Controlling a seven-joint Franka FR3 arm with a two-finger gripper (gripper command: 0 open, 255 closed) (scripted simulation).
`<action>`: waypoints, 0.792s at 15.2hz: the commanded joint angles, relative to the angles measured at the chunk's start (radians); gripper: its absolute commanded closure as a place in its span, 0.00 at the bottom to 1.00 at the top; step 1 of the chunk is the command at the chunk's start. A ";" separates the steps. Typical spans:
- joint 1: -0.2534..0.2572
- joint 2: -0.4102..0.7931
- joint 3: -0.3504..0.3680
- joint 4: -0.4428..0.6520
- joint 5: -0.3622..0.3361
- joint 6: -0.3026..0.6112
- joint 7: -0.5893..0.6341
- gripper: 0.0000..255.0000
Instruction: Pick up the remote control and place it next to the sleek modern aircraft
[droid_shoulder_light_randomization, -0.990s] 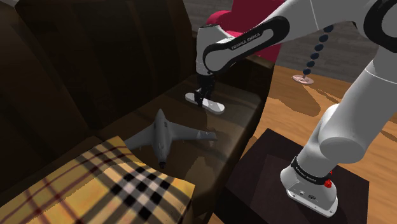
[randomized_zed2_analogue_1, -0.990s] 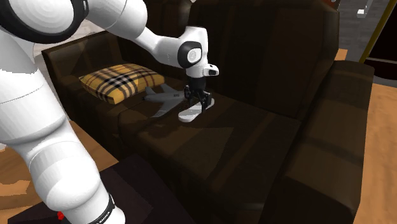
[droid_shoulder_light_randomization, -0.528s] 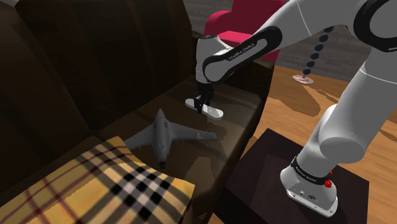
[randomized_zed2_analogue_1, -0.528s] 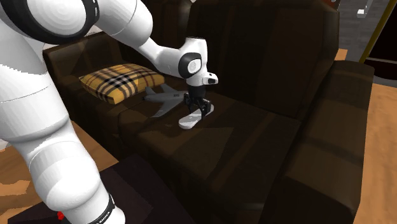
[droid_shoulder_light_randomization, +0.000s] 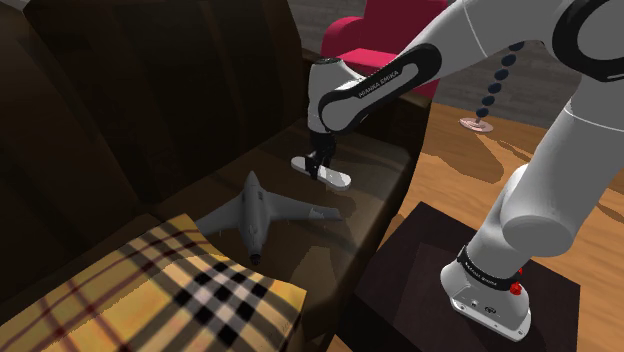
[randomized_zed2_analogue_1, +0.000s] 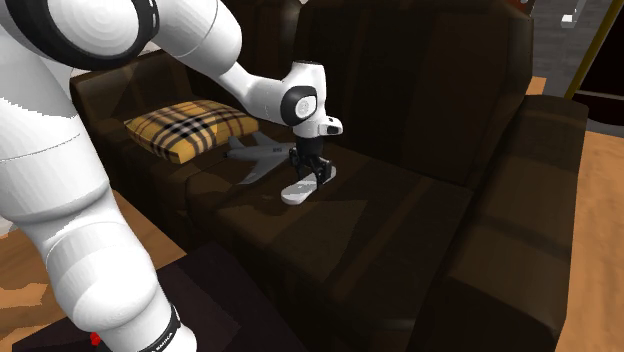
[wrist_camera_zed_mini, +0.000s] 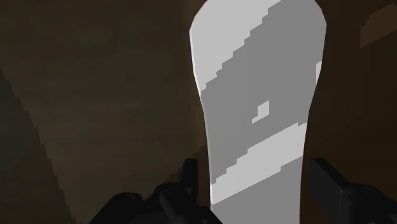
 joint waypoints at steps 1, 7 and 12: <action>0.000 0.000 0.000 0.000 0.000 0.000 0.000 0.00; 0.000 -0.020 0.000 0.014 0.003 -0.033 -0.002 0.00; 0.001 -0.068 0.001 0.059 0.011 -0.127 -0.007 0.00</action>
